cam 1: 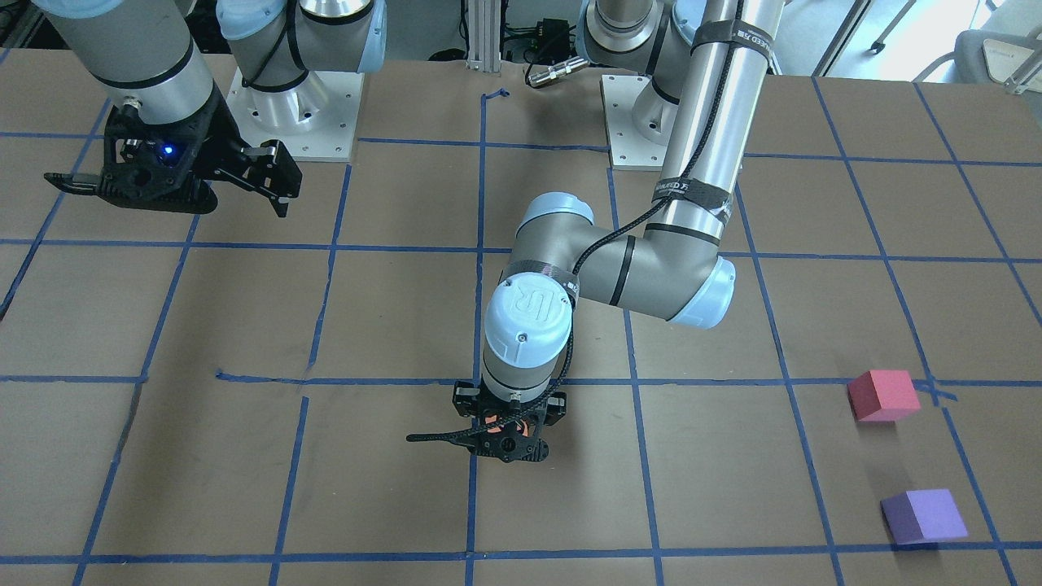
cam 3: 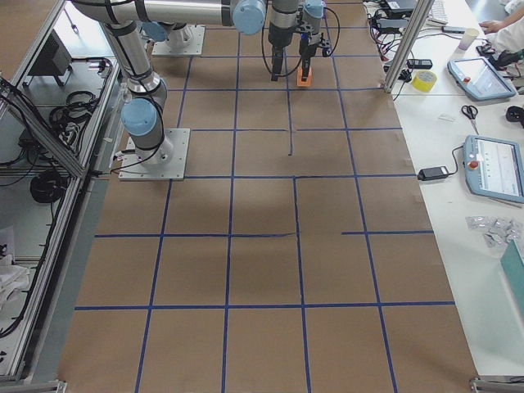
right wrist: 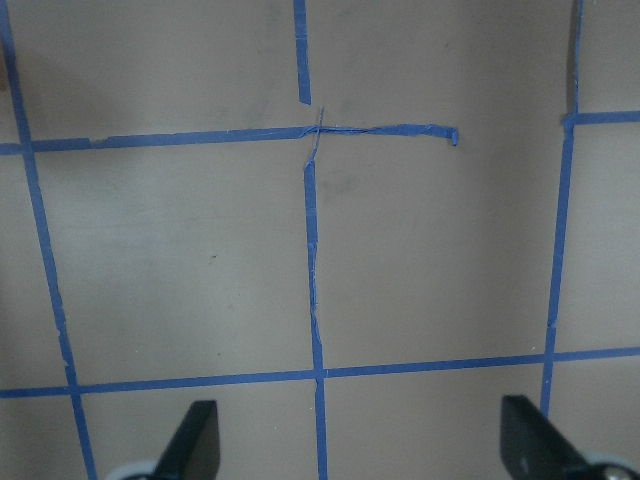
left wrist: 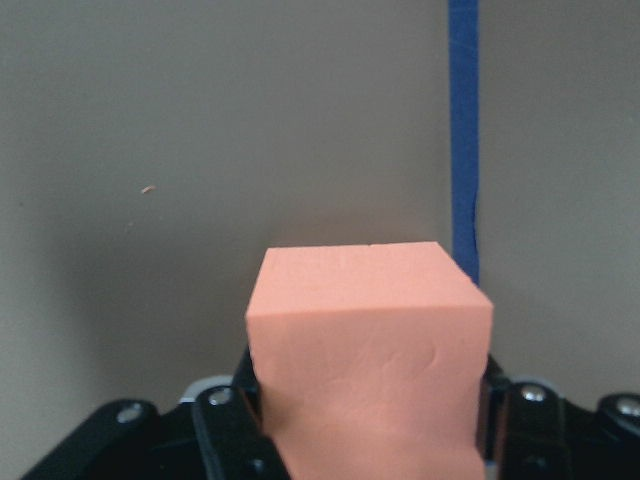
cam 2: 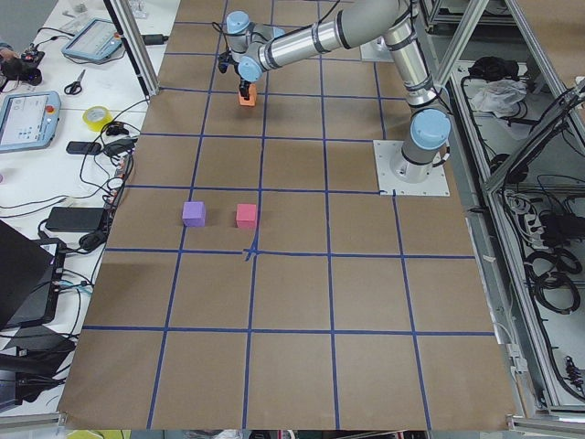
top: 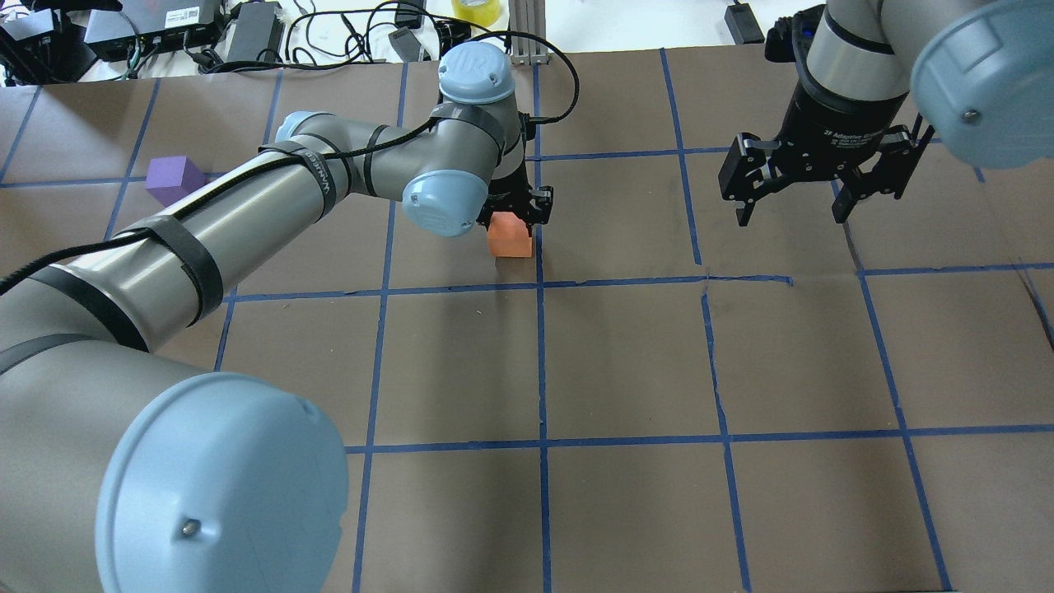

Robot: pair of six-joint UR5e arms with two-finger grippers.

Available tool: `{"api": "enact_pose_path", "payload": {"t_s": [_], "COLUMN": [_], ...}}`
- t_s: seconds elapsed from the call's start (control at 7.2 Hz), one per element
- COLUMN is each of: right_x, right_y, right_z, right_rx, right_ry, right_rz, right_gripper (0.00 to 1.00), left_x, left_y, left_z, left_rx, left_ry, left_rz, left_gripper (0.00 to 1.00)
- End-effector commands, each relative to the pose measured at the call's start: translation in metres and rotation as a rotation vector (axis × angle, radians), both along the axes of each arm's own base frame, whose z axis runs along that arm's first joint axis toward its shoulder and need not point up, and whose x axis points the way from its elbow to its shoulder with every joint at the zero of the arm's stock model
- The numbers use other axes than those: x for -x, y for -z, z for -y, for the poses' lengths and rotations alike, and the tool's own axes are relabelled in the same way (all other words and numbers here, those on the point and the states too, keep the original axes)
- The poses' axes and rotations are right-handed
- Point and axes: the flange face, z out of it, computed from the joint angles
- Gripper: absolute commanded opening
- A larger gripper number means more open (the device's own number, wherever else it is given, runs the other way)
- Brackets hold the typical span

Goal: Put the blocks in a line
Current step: 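Carry the orange cube with the left gripper toward the purple cube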

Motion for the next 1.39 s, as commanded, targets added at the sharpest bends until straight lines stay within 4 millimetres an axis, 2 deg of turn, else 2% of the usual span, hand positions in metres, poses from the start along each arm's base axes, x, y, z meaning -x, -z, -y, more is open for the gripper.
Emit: {"api": "enact_pose_path", "payload": {"t_s": [0.0,0.14,0.28,0.42,0.56,0.69,0.83,0.97,1.11,1.25], "right_x": [-0.003,-0.003,-0.007,-0.01,-0.01,-0.01,-0.01,-0.01,-0.01,-0.01], "right_y": [-0.006,-0.004,-0.002,-0.002,-0.003,-0.003,-0.004,-0.004,-0.003,-0.003], "right_z": [-0.002,0.0,0.007,0.007,0.007,0.009,0.009,0.009,0.009,0.009], "right_rx": [0.032,0.044,0.076,0.08,0.083,0.094,0.097,0.097,0.095,0.095], "right_ry": [-0.002,-0.004,-0.004,-0.004,-0.001,-0.001,-0.009,-0.009,-0.012,-0.012], "right_rz": [0.007,0.007,0.04,0.074,0.074,0.074,0.073,0.075,0.072,0.073], "right_gripper": [1.0,1.0,1.0,1.0,1.0,1.0,1.0,1.0,1.0,1.0], "left_x": [-0.022,-0.055,-0.094,-0.158,-0.226,-0.313,-0.393,-0.43,-0.462,-0.489], "left_y": [-0.025,-0.037,-0.061,-0.074,-0.073,-0.071,-0.067,-0.059,-0.064,-0.053], "left_z": [0.007,0.022,0.038,0.053,0.062,0.071,0.069,0.072,0.077,0.072], "left_rx": [0.06,0.095,0.149,0.15,0.134,0.119,0.103,0.084,0.09,0.061], "left_ry": [-0.039,-0.088,-0.149,-0.209,-0.229,-0.29,-0.24,-0.181,-0.196,-0.099], "left_rz": [0.094,0.135,0.137,0.136,0.15,0.116,0.114,0.134,0.139,0.13], "left_gripper": [0.24,0.24,0.24,0.04,0.0,0.0,0.0,0.0,0.0,0.0]}}
